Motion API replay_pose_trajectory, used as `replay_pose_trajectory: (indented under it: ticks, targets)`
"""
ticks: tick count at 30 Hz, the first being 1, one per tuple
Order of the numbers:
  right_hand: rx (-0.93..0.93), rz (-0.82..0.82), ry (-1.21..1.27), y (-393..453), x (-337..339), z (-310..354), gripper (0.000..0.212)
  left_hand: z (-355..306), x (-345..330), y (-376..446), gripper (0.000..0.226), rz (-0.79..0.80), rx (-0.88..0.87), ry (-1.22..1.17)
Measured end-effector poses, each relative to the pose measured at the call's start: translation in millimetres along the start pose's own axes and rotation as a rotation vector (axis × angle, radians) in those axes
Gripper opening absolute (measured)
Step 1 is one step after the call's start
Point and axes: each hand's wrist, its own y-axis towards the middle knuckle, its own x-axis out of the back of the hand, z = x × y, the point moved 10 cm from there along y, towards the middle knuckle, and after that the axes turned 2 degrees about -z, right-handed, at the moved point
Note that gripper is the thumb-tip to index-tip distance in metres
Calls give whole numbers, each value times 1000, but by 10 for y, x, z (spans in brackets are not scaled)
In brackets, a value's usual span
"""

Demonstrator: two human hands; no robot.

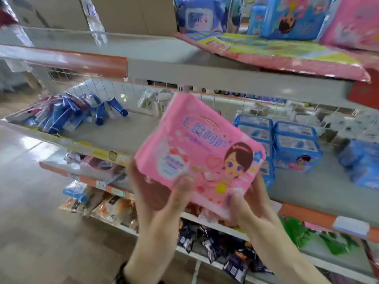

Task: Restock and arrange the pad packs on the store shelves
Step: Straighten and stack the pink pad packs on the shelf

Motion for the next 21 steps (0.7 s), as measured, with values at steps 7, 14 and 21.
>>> replay_pose_trajectory:
  ticks: [7, 14, 21]
  targets:
    - [-24, 63, -49, 33, 356, 129, 89, 490, 149, -160, 64, -60, 171, 9]
    - [-68, 97, -133, 75, 419, 251, 50, 549, -33, 76, 46, 136, 336, 270]
    - [-120, 206, -84, 323, 297, -33, 94, 434, 134, 103, 60, 86, 278, 375]
